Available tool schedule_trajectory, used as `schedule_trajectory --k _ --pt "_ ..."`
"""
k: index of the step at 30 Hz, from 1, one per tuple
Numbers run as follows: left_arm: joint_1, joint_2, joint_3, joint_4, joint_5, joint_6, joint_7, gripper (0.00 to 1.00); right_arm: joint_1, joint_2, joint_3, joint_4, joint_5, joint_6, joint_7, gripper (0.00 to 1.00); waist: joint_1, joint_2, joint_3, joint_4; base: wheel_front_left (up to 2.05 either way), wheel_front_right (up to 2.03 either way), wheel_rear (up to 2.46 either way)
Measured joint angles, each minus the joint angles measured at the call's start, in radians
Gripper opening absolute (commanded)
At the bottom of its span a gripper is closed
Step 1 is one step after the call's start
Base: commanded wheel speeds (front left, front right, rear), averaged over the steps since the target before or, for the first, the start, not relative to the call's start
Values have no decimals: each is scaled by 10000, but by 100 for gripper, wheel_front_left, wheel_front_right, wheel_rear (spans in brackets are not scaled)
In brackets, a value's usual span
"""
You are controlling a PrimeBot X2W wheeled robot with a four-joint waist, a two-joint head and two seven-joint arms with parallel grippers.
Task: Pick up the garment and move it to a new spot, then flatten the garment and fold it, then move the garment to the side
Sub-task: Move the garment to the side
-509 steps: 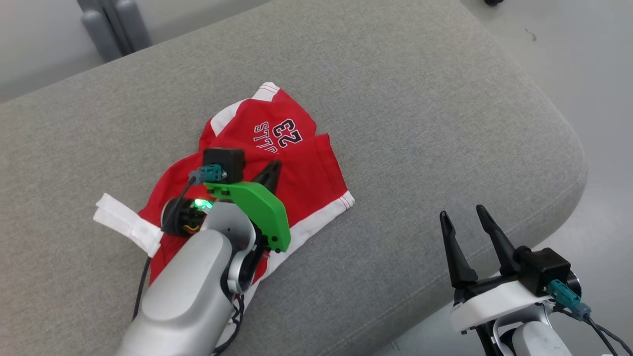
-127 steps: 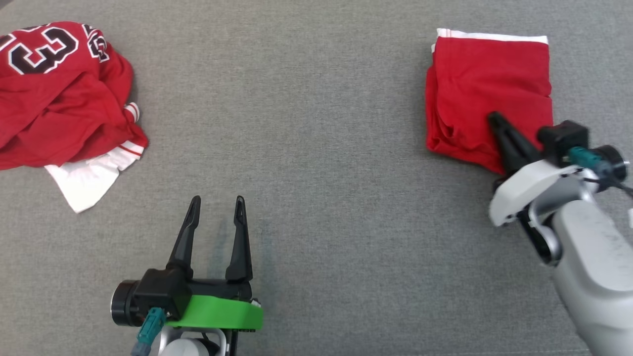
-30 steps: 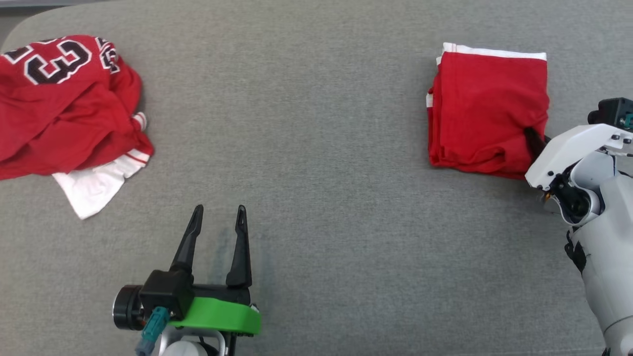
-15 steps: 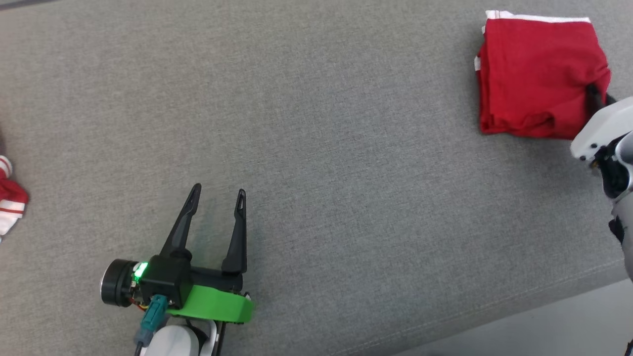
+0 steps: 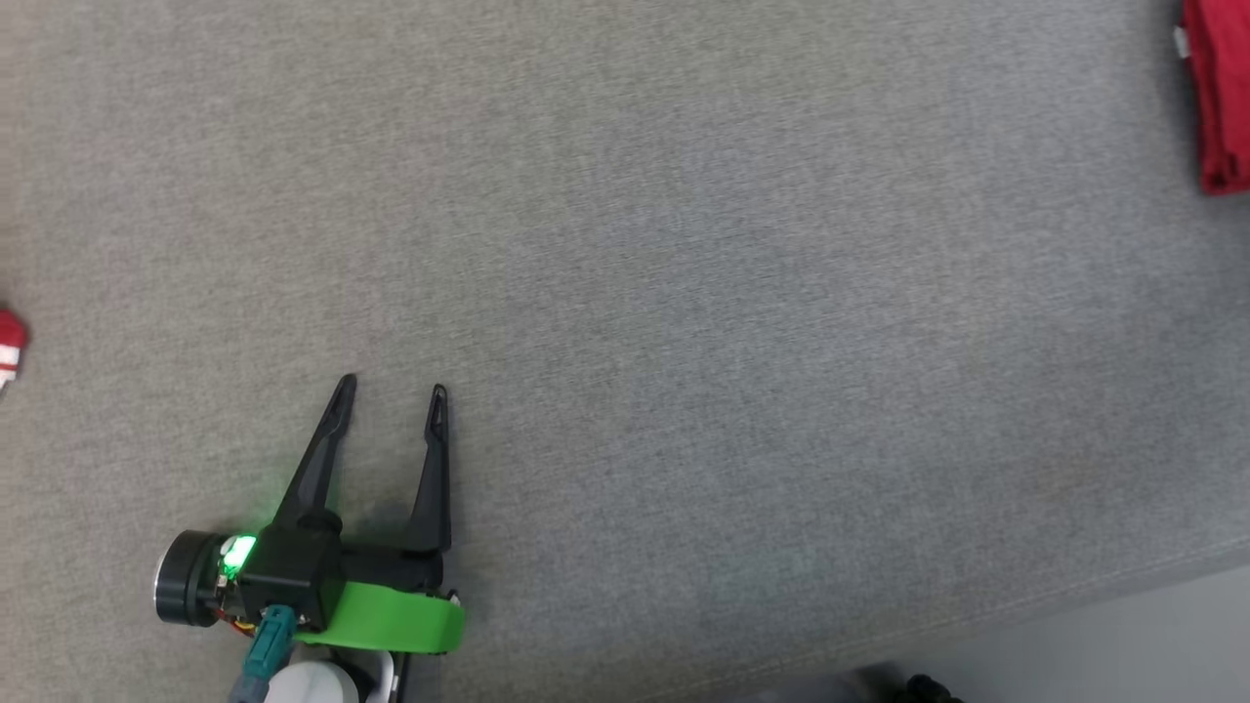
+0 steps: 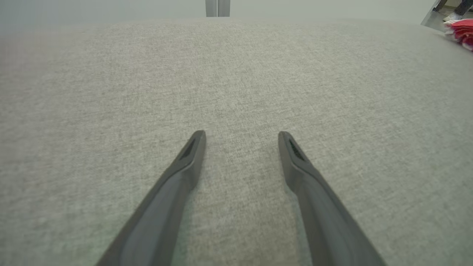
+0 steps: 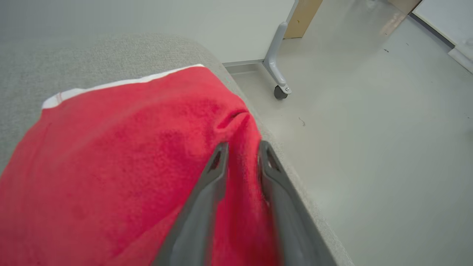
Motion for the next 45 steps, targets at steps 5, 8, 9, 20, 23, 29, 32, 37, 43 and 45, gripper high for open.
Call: schedule_trajectory --k 5,8,9,20,23,29,32,37,43,45 --pt "-12 -58 86 -50 -50 31 0 100 -300 -65 0 224 -1258 2 84 100 1 0 55 155 0 0 0" --pt "-52 -130 94 6 -173 63 2 100 -446 -146 8 127 -1864 2 -169 100 0 0 -108 132 0 0 0" --pt "-60 -161 96 46 -234 86 0 100 -453 -36 29 46 -2004 2 -307 100 0 0 -198 122 0 0 0" --pt "204 -257 261 401 -1239 418 0 100 1113 924 961 -2362 -1555 2 -1427 100 0 -1 -1941 134 0 0 0" --pt "421 -257 357 408 -1528 537 0 100 2661 1041 886 -4583 -828 2 -1453 100 0 0 -2538 262 0 0 0" --pt "931 -265 500 454 -1661 650 0 100 6844 1944 144 -8188 -221 0 -1453 100 -1 -1 -3570 695 0 0 0" --pt "1189 -265 548 506 -1649 639 0 100 8495 2882 -357 -9601 -307 0 -1452 100 0 -1 -4020 947 0 0 0" --pt "1577 -267 821 556 -1580 627 0 100 10691 4508 -587 -10822 -520 2 -1453 100 -1 -1 -4709 1312 0 0 0" --pt "1991 -268 970 658 -1553 616 0 100 11971 5028 -88 -11112 -863 2 -1453 100 -1 -1 -5345 1478 0 0 0" --pt "1998 -268 957 669 -1557 617 0 100 12147 5066 -40 -11095 -878 2 -1453 100 -1 -1 -5457 1482 0 0 0"
